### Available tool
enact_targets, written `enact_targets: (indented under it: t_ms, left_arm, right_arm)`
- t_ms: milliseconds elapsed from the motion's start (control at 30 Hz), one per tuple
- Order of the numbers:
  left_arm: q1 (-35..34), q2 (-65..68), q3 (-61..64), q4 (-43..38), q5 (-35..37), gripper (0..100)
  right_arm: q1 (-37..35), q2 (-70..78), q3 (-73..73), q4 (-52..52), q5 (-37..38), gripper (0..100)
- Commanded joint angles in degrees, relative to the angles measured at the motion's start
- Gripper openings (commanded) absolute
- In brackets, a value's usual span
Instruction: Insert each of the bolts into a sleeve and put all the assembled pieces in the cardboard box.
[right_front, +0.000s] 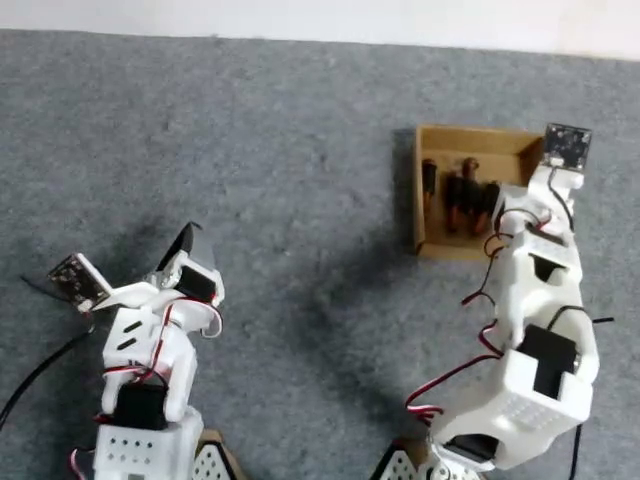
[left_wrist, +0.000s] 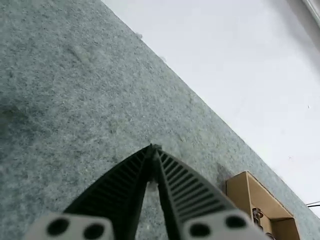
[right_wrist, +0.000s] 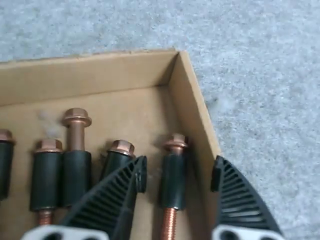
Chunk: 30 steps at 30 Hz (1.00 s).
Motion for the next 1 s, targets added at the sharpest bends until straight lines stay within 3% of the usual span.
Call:
enact_targets:
  t_ms: [0, 200, 567, 833, 967]
  left_arm:
    - [-0.3, -0.7, 1.2, 0.1, -0.4, 1]
    - [-0.3, -0.7, 1.2, 0.1, -0.4, 1]
    - [-0.3, -0.7, 1.2, 0.2, -0.4, 1]
    - [-0.2, -0.7, 1.2, 1.8, -0.8, 1]
    - [0.4, -0.7, 1.2, 5.4, -7.4, 1]
  right_arm:
    - [-0.2, -3.3, -2.7, 0.1, -0.9, 18.7]
    - [-4.4, -18.9, 7.3, 4.0, -4.1, 18.7]
    - [-20.8, -56.5, 42.6, 4.1, -6.5, 18.7]
    - [-22.1, -77.1, 59.7, 4.4, -6.5, 18.7]
    - [-22.2, -85.8, 67.9, 4.4, -6.6, 18.7]
